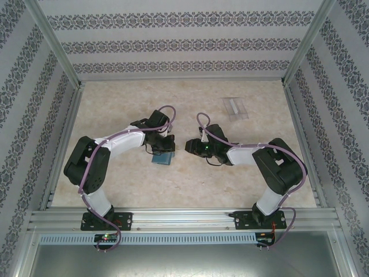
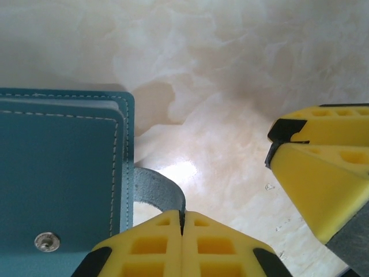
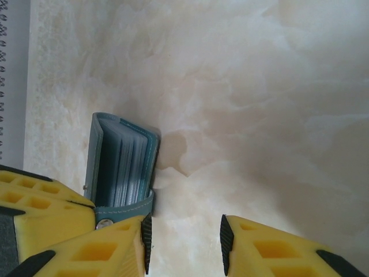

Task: Put the credit cards into the card holder
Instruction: Close the button on the card holder.

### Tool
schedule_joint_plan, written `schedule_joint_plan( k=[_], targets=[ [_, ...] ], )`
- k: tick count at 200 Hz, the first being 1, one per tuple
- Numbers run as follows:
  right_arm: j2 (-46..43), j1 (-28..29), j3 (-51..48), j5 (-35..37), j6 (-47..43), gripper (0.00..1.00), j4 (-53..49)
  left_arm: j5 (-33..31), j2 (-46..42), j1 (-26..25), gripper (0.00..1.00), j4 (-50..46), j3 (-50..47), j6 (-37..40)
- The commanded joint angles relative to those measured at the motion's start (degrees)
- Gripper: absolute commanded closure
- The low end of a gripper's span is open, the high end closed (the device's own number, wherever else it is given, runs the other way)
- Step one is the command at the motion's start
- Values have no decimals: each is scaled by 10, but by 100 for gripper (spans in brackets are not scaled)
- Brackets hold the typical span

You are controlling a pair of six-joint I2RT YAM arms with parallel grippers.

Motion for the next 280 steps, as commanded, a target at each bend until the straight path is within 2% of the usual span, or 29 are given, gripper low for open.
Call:
schedule_joint_plan(
  k=[1,35,52,94,144,169,237,253,270,280],
  targets=[
    [21,2,34,-29,-5,61,-10,-10,-5,-5,100,-24,8,14],
    [63,1,77,-70,41,61,10,33,-11,1,100,6,-7,10],
    [73,13,106,-60,38,61,-20,38,-15,3,100,14,-11,7],
    [120,17,138,-93,112,61,29,41,-18,10,100,16,-14,5],
    [151,22,151,-120,142,61,51,43,-14,11,100,24,-18,1],
    [161,22,146,-138,167,67,85,46,-12,12,100,24,-16,0],
    [192,24,155,-175,211,64,129,50,-12,12,100,15,-8,3],
    [194,24,153,-177,208,72,126,50,-12,12,100,15,-9,3],
    [196,23,151,-180,204,90,124,48,-13,13,100,16,-11,2],
    [196,23,150,-179,201,97,122,48,-14,12,100,15,-12,1]
  ],
)
